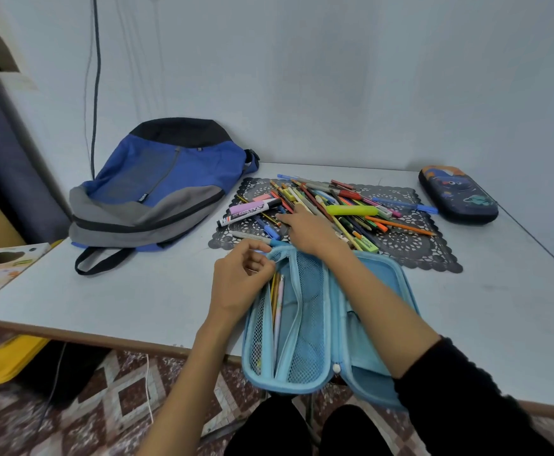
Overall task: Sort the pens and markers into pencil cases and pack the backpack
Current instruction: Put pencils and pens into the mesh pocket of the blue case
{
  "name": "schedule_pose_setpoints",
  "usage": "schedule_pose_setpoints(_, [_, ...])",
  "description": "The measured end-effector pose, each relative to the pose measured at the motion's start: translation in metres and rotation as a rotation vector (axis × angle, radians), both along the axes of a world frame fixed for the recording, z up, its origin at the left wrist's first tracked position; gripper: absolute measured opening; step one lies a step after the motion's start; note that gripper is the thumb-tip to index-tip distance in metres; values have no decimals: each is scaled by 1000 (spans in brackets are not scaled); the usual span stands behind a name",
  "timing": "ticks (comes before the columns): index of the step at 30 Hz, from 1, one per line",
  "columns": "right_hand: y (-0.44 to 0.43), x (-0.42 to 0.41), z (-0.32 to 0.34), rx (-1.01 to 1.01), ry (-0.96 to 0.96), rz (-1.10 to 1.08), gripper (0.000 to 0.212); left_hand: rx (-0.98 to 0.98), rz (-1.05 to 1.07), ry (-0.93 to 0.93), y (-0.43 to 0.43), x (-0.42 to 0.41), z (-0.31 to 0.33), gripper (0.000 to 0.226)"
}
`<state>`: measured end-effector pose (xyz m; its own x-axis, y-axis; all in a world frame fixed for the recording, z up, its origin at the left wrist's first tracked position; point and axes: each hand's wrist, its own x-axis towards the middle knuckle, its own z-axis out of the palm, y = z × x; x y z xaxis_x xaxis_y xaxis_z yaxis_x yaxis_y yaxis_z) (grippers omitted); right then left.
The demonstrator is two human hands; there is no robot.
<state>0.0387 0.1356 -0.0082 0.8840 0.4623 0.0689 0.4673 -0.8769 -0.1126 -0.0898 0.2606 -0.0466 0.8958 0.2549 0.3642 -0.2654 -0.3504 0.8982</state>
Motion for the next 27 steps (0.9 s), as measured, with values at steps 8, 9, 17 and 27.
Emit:
schedule_pose_setpoints(8, [2,3,-4,-39,-7,-45,41,-12,-3,10,0,-1,0,19])
schedule_pose_setpoints(9, [2,3,-4,-12,-23,-49,39,-14,-3,11,0,-1,0,18])
schedule_pose_setpoints(17, [0,3,-6,31,-117,-8,29,-14,3,22,0,-1,1,18])
schedule_pose_setpoints(27, [5,-5,-8,249,-108,-211,14,41,8,-19,1,-3,-1,17])
